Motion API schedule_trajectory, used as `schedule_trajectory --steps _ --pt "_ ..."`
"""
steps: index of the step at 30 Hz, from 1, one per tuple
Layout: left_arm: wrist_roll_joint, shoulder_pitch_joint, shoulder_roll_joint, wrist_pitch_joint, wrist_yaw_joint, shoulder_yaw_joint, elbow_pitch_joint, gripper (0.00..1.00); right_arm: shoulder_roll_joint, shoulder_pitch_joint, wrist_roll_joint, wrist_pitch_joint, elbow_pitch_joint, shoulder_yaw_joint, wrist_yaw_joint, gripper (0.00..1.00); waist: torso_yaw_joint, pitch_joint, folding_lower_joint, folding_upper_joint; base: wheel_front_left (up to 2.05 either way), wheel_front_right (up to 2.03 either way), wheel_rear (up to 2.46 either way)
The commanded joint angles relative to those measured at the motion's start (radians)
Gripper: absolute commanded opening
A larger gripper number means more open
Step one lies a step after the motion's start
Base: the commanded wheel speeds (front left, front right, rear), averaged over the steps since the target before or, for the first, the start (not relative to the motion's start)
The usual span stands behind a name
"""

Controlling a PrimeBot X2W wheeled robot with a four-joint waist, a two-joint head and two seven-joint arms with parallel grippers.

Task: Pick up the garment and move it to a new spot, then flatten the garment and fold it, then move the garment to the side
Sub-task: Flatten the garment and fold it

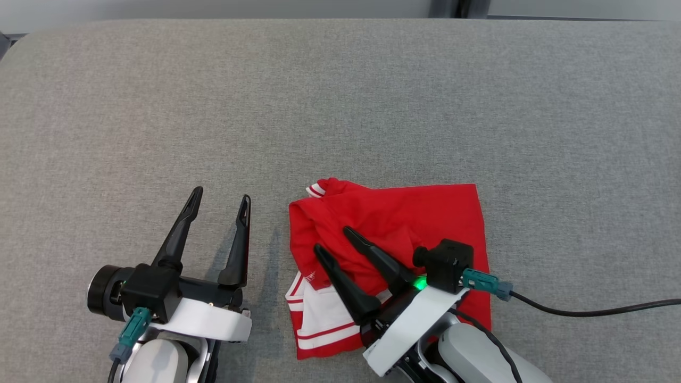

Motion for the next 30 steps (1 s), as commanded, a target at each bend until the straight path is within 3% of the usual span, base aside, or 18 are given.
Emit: schedule_trajectory --steps 1,5,9,15,16,30 --pt "0.005 -0.013 0.003 -0.004 -0.002 0.007 0.0 1.0 -0.004 -0.014 0.028 -0.012 -0.011 0.013 0.0 1.0 -0.007 0.003 0.0 0.0 0.0 0.0 0.0" --pt "0.01 -0.017 0.003 -0.004 -0.002 0.012 0.002 1.0 -0.004 -0.03 0.091 -0.023 -0.084 0.038 0.0 1.0 -0.023 0.004 0.0 0.0 0.0 0.0 0.0" --pt "0.01 -0.008 0.004 -0.004 0.004 0.019 0.001 1.0 -0.006 -0.013 0.102 -0.027 -0.191 -0.018 0.0 1.0 -0.046 -0.002 0.0 0.0 0.0 0.0 0.0" --pt "0.015 0.0 0.008 -0.004 0.012 0.033 -0.003 1.0 -0.063 0.082 0.061 -0.026 -0.363 -0.263 0.0 1.0 -0.075 -0.016 0.0 0.0 0.0 0.0 0.0" --pt "0.015 0.005 0.011 -0.004 0.015 0.04 -0.006 1.0 -0.083 0.123 0.036 -0.026 -0.388 -0.36 0.0 1.0 -0.084 -0.023 0.0 0.0 0.0 0.0 0.0" --pt "-0.004 0.053 0.018 -0.004 0.052 0.09 -0.031 1.0 -0.178 0.377 -0.2 0.033 -0.375 -0.818 0.0 1.0 -0.109 -0.088 0.0 0.0 0.0 0.0 0.0"
